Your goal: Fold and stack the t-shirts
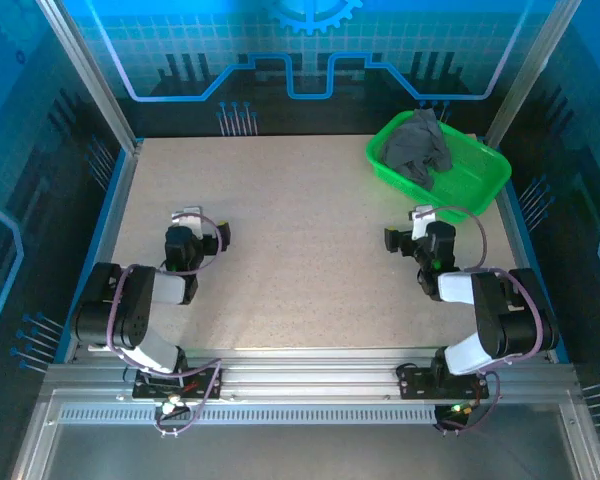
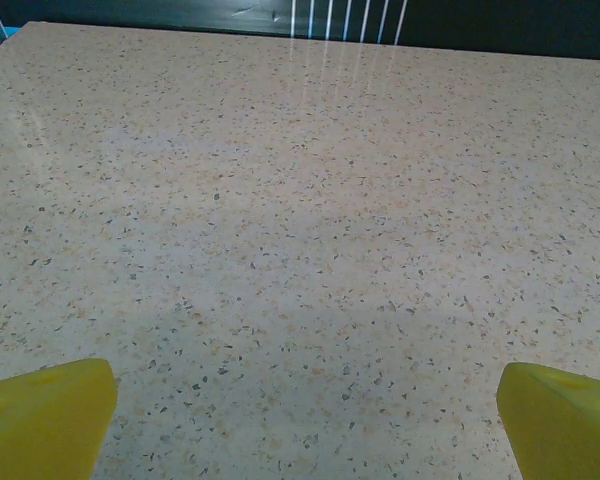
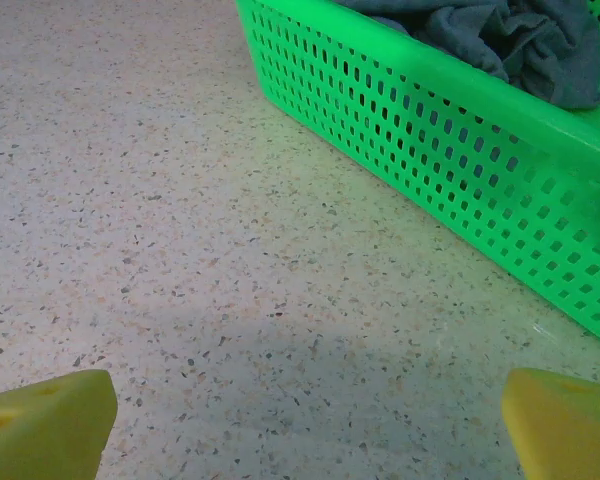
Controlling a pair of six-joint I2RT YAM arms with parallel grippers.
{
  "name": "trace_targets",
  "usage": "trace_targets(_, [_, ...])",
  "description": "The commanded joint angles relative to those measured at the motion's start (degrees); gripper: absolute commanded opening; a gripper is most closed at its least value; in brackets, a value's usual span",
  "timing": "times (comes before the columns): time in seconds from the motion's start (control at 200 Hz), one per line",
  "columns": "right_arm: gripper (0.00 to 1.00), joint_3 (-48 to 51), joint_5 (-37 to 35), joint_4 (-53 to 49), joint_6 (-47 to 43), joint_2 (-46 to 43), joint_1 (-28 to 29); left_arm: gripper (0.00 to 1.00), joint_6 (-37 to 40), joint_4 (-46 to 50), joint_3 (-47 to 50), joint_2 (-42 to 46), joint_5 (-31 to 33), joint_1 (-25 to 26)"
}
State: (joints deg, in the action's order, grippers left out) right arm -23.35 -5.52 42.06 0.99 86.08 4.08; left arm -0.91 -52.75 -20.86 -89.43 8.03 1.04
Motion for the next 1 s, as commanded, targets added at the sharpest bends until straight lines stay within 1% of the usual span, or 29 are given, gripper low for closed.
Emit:
trace_targets(0.0, [1.0, -1.21, 0.35, 1.35, -0.8, 0.05, -0.55, 0.99, 1.26, 0.02, -0.95, 0.66, -1.15, 0.19])
trace_targets(0.705, [1.0, -1.18, 0.39, 1.43, -0.77, 0.05, -0.53, 0.99, 1.2, 0.03, -1.03, 0.68, -1.16, 0.19])
trace_targets(0.74, [1.0, -0.81, 0.65, 1.92, -0.89, -0.1, -0.52, 0.99, 0.96, -1.09, -0.54, 0.74, -0.52, 0.2])
trace_targets(0.79, [1.0, -0.67, -0.9, 0.78, -0.82, -2.38, 0.01, 0.99, 0.49, -5.74, 1.96, 1.51, 1.66, 0.24])
trace_targets(0.835, [1.0, -2.09, -4.36, -4.24, -1.02, -6.11, 1.19, 0.99, 0.54, -7.44, 4.31, 4.4, 5.26, 1.0])
trace_targets(0.885, [1.0, -4.73, -9.98, -11.68, -1.64, -11.76, 3.73, 0.99, 2.18, -5.04, 5.68, 10.46, 10.64, 3.76])
trace_targets(0.94, [1.0, -8.29, -14.35, -17.69, -1.38, -18.9, 6.2, 0.99, 4.4, 2.32, 4.5, 19.3, 15.66, 7.41])
trace_targets(0.98, [1.0, -12.07, -17.69, -21.46, -0.25, -23.57, 8.1, 0.99, 4.99, 8.88, 1.76, 25.4, 17.7, 9.77])
trace_targets(0.995, [1.0, -14.21, -18.79, -23.77, 1.47, -24.89, 8.63, 0.99, 5.16, 11.16, 0.25, 27.4, 18.33, 10.33])
